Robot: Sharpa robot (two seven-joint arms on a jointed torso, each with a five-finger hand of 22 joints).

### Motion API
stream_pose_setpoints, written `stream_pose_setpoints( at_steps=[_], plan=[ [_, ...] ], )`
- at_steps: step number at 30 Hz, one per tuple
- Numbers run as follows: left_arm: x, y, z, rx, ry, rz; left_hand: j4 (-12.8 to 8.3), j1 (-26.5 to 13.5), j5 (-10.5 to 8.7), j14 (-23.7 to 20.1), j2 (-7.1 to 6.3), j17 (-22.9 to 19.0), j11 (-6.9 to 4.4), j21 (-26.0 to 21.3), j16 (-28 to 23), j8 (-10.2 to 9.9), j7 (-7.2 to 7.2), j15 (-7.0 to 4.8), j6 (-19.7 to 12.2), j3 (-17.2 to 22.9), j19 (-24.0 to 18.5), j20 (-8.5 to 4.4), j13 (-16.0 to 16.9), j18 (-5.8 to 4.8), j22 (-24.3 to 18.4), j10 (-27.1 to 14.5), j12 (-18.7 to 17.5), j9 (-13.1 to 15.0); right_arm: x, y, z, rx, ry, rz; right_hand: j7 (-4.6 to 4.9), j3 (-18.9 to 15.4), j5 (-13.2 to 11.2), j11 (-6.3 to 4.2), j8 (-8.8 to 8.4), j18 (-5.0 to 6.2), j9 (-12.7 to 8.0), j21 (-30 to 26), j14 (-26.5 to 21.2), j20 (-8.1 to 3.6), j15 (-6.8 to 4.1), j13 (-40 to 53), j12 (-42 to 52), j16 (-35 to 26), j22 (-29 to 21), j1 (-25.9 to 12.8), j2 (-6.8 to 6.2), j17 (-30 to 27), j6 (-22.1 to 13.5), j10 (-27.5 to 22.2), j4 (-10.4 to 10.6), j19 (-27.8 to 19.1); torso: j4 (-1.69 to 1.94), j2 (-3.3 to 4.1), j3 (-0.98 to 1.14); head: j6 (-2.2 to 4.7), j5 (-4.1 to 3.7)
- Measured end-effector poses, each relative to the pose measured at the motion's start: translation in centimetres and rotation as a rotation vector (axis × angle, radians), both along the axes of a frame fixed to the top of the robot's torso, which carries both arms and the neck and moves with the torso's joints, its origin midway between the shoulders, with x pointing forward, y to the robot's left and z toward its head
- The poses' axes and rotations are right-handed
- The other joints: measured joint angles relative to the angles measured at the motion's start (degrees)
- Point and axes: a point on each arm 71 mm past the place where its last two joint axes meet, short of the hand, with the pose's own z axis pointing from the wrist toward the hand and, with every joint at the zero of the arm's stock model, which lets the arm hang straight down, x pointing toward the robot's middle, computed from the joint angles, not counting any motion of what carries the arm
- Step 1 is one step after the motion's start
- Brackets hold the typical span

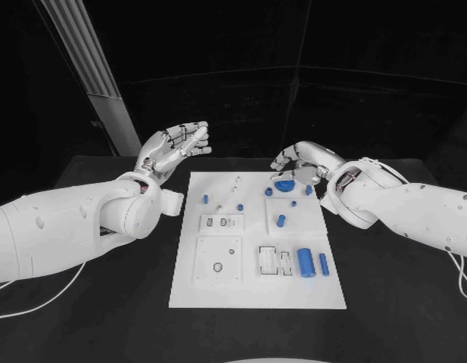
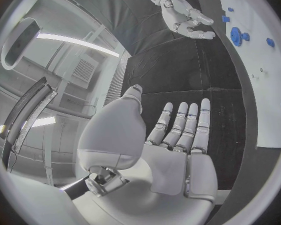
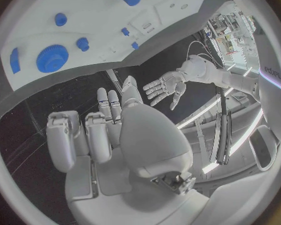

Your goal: Assemble the parts on the task board

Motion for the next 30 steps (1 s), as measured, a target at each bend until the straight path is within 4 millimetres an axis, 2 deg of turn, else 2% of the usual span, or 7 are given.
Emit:
stream_pose_setpoints(
  at_steps=[4,9,15,30],
  plan=[
    [-0.1,-0.1,0.0,-0.004,0.001,-0.011,0.0,-0.2,0.0,0.0,0.22,0.0,0.0,0.0,-0.3,0.0,-0.21,0.0,-0.2,0.0,0.0,0.0,0.0,0.0,-0.1,0.0,0.0,0.0,0.4,0.8,-0.3,-0.097,-0.024,0.002,0.0,0.1,0.0,-0.24,-1.56,0.0,0.0,0.0,0.0,-0.19,0.0,0.0,-1.6,0.0,0.0,1.1,-0.49,0.0,0.0,-0.2,-0.1,-0.2,0.17,0.54,-0.1,-0.13,-0.17],
    [-0.1,-0.3,0.2,-0.008,-0.001,-0.022,0.0,-0.2,0.0,0.0,0.22,0.0,0.0,0.0,-0.3,0.3,-0.2,0.0,-0.2,0.0,-0.4,-0.02,0.0,0.0,-0.1,0.0,0.0,0.0,0.9,1.9,-0.6,-0.199,-0.041,0.003,-0.21,0.4,0.0,-0.53,-3.17,0.0,0.0,0.0,0.0,-0.58,-0.41,0.0,-3.1,0.0,0.0,2.2,0.01,0.0,-0.2,-0.5,-0.4,-0.2,0.36,1.08,-0.13,-0.17,-0.3],
    [-0.2,-0.4,0.2,-0.012,0.001,-0.032,0.0,-0.5,-0.21,0.0,0.46,0.0,0.0,0.0,-0.3,0.3,-0.2,0.0,-0.2,0.0,-0.4,-0.01,0.0,0.0,-0.1,0.0,0.0,0.0,1.5,2.6,-1.1,-0.292,-0.041,-0.009,-0.21,0.7,0.0,-0.73,-4.63,0.01,0.0,0.0,0.0,-0.58,-0.41,0.0,-4.4,0.0,0.0,3.0,-0.3,0.0,-0.2,-0.7,-0.1,-0.2,0.55,1.46,-0.14,-0.1,-0.48],
    [-0.2,-0.3,0.2,-0.015,0.0,-0.039,0.0,-0.5,-0.21,-0.2,0.45,0.0,0.0,0.0,-0.6,0.6,-0.2,0.2,-0.2,0.0,-0.4,-0.01,0.0,0.0,-0.1,0.0,0.0,0.0,2.3,3.1,-1.9,-0.398,0.005,-0.047,-0.38,1.1,0.0,-0.73,-5.9,0.01,0.0,0.0,0.0,-0.58,-0.4,0.1,-4.9,0.0,0.0,3.7,-0.02,0.0,-0.4,-0.7,-0.1,-0.2,0.61,1.53,-0.19,-0.44,-0.36]
  ],
)
